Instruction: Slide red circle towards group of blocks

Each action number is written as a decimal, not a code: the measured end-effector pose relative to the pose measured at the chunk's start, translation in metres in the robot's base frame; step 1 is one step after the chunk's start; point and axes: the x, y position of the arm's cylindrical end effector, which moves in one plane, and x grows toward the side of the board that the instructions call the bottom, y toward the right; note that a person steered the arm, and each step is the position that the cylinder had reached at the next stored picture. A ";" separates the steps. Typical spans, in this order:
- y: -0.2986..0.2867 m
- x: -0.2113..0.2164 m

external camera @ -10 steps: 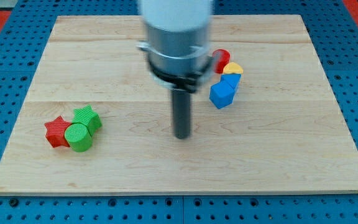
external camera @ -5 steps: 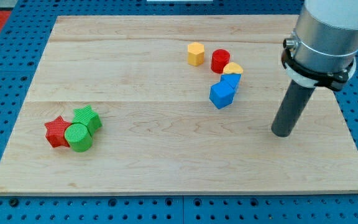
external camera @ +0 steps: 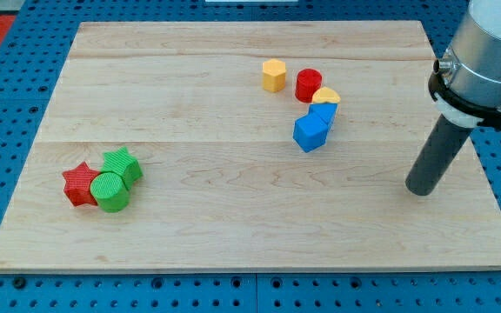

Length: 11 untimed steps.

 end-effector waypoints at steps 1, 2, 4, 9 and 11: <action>-0.002 -0.009; -0.004 -0.028; -0.019 -0.065; -0.073 -0.177; -0.156 -0.178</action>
